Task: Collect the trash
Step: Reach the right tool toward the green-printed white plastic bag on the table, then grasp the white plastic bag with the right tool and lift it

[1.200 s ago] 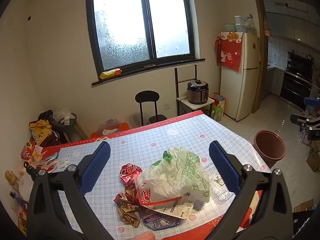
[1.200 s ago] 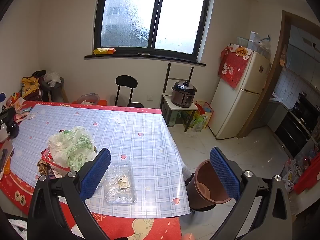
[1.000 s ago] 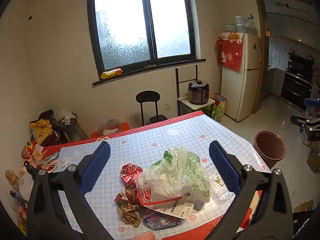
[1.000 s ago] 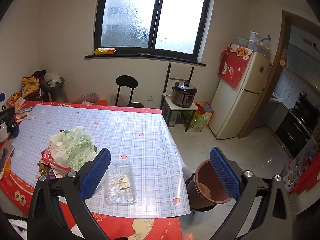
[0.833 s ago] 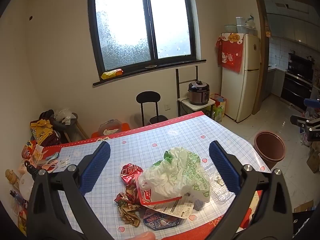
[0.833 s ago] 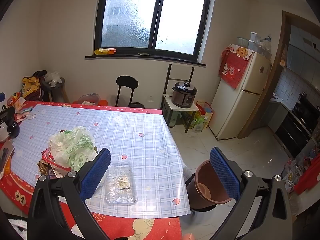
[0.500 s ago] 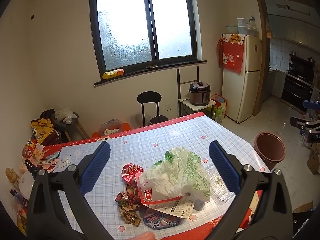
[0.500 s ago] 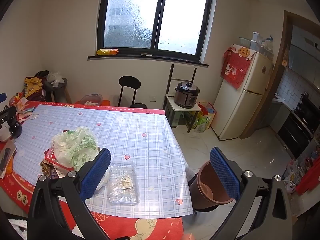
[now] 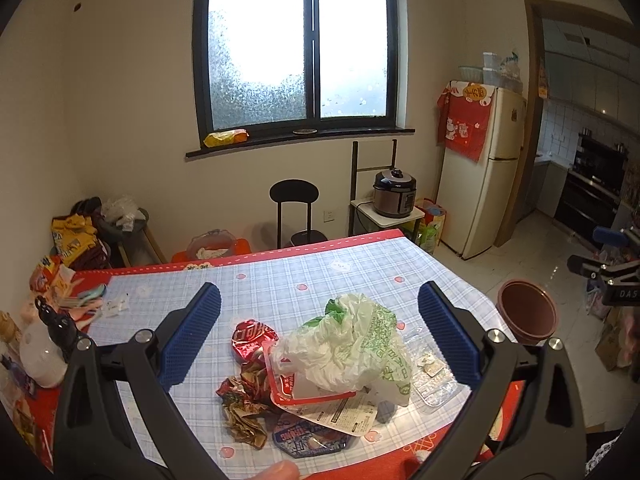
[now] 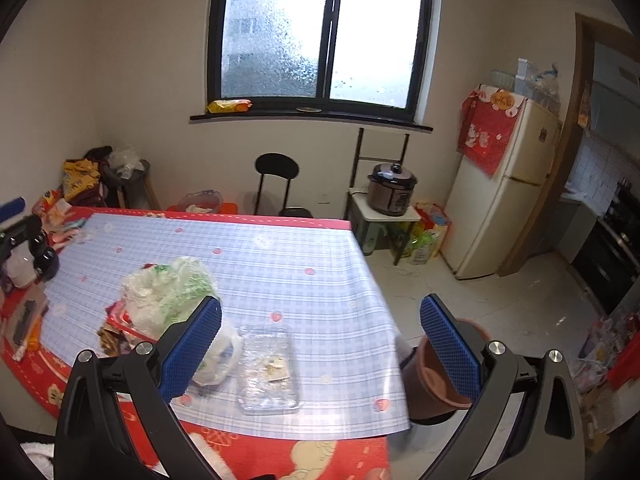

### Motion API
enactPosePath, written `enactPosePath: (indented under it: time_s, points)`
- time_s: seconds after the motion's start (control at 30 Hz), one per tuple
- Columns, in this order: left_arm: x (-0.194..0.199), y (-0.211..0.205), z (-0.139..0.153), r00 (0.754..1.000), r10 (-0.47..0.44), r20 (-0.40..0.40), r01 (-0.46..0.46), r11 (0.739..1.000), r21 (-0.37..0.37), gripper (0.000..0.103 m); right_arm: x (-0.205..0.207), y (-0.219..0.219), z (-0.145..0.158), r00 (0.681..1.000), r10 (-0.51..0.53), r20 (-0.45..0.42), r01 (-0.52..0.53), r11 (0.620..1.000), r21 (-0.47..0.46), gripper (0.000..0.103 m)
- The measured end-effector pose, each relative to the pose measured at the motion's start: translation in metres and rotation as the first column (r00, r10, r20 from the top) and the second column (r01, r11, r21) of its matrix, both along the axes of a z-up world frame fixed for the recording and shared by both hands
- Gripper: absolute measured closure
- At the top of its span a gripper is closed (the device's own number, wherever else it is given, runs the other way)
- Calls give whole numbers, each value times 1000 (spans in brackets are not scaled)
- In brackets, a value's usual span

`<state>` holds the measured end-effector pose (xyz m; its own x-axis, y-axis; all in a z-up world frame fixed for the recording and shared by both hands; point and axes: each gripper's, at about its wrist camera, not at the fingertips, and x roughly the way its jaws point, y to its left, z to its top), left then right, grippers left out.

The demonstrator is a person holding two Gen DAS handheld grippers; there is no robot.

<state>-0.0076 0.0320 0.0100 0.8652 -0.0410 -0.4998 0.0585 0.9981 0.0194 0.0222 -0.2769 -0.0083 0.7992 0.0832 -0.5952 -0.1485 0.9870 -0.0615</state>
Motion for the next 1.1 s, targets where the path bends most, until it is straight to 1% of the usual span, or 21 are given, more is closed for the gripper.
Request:
enactPosePath:
  time_s: [0.13,0.2,0.27,0.33,0.43,0.5,0.6,0.63,0.67,0.77,0.83,0.9,1.0,1.03,1.07,1.1]
  points:
    - [-4,19,-17,1000,15,18,-14,999,-44,5,3,6,-12,999,38,2,-38,996,80,5]
    - [-8,32,-30,999,48,17,-47,997,-60,5,5,11,-23,998,57,-4,-56,992,115,5]
    - [-10,47,-46,996,87,-15,-87,994,-72,5,8,17,-37,998,66,-11,-64,988,138,5]
    - [-13,65,-66,989,133,-67,-139,986,-91,5,11,27,-51,997,79,-28,-74,986,148,5]
    - [-20,92,-93,971,193,-139,-210,970,-120,6,17,45,-71,991,113,-73,-101,983,154,5]
    - [-24,105,-108,962,209,-177,-235,962,-137,5,22,59,-81,983,153,-105,-135,978,157,5]
    - [-33,121,-130,947,242,-209,-275,951,-143,6,26,91,-99,970,204,-129,-196,978,73,5]
    - [-35,124,-134,944,248,-219,-283,948,-148,6,30,103,-108,963,221,-155,-216,975,44,5]
    - [-36,129,-142,940,252,-230,-292,943,-162,6,33,110,-112,957,233,-175,-228,973,48,5]
    - [-40,140,-152,940,246,-235,-293,936,-193,6,49,130,-126,944,261,-203,-235,961,145,5]
    - [-42,144,-157,941,245,-233,-293,935,-200,6,61,141,-135,946,252,-204,-216,959,183,5]
    - [-43,150,-163,939,250,-235,-300,931,-207,6,79,152,-148,956,205,-211,-161,965,208,5]
    - [-41,159,-171,934,258,-247,-314,924,-220,7,103,158,-173,958,134,-255,-67,965,254,5]
    - [-41,164,-175,932,260,-254,-318,921,-225,7,111,158,-184,953,109,-282,-31,962,270,5]
    - [-40,169,-180,929,257,-265,-321,918,-235,11,118,158,-197,945,79,-318,14,960,280,5]
    - [-40,171,-182,928,253,-274,-321,916,-241,18,124,157,-208,934,60,-353,50,955,293,5]
